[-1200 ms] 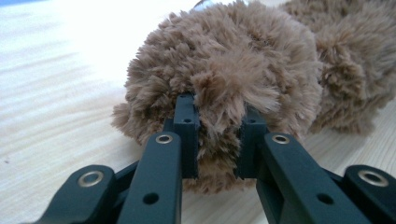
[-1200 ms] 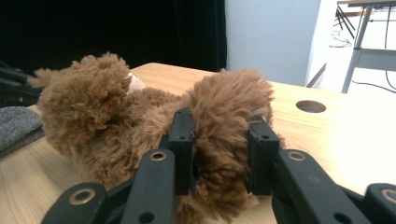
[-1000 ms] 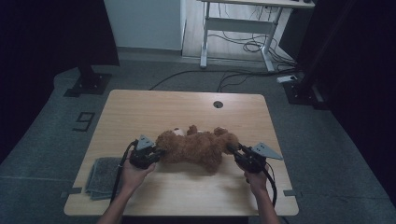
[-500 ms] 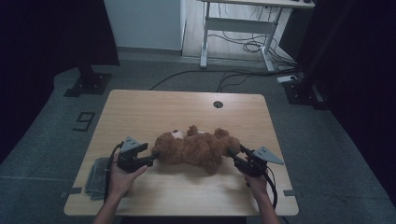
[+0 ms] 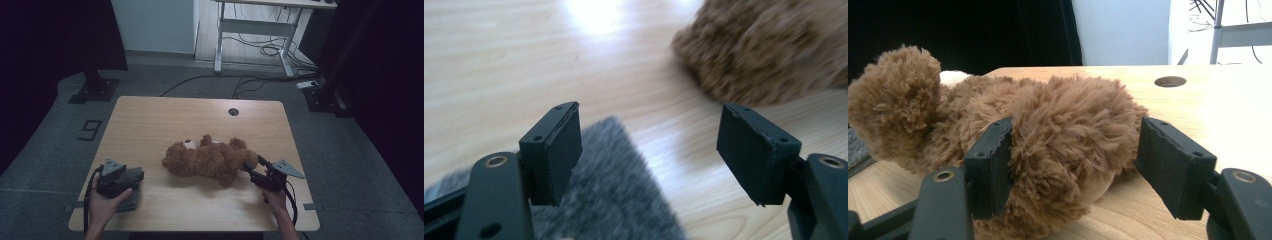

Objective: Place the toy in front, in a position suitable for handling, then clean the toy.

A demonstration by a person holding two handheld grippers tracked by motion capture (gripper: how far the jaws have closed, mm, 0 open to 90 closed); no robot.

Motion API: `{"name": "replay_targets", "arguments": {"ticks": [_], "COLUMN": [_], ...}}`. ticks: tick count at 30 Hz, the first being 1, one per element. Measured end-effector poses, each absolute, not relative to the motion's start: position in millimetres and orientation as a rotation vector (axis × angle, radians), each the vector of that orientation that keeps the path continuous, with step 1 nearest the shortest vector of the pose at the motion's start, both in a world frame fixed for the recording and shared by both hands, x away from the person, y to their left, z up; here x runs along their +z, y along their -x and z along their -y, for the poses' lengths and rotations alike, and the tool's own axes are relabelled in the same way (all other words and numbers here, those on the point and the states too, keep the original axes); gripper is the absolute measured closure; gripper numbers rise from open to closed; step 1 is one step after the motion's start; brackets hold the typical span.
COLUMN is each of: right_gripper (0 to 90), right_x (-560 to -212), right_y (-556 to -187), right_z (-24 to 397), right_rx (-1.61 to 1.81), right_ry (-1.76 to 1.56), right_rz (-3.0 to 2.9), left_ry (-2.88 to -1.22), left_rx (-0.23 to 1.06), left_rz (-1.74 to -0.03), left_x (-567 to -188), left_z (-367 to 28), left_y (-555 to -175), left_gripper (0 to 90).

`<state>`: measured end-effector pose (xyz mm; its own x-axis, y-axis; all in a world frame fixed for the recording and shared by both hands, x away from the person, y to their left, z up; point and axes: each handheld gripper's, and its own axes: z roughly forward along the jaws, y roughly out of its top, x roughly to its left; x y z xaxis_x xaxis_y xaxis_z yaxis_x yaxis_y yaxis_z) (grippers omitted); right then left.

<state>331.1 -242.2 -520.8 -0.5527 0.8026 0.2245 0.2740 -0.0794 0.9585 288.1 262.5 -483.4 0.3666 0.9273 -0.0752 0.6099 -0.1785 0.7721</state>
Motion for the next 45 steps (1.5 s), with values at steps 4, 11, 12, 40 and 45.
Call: {"name": "replay_targets", "arguments": {"ticks": [4,11,12,40,45], "right_gripper": [33.0,33.0,33.0,33.1,33.2], "right_x": [-522.4,-523.4,-523.5,-525.6,-525.7], "right_y": [-330.8,-331.3,-331.3,-331.3,-331.2], "right_z": [242.4,243.0,243.1,243.0,242.6], "right_rx": [1.669,1.673,1.674,1.677,1.676], "right_ry": [-1.158,-1.163,-1.165,-1.200,-1.206], "right_rz": [-1.779,-1.778,-1.778,-1.787,-1.787], "left_ry": [-1.938,-1.994,-2.006,-2.024,-2.044], "left_rx": [0.530,0.520,0.520,0.624,0.650], "left_rz": [-1.387,-1.426,-1.429,-1.485,-1.468], "left_x": [-497.2,-513.5,-517.8,-537.1,-536.4], "left_z": [-264.3,-262.9,-261.2,-273.3,-273.9], "left_y": [-284.5,-285.8,-287.1,-291.6,-290.4], "left_gripper": [25.0,21.7,21.5,50.3,69.8]}}
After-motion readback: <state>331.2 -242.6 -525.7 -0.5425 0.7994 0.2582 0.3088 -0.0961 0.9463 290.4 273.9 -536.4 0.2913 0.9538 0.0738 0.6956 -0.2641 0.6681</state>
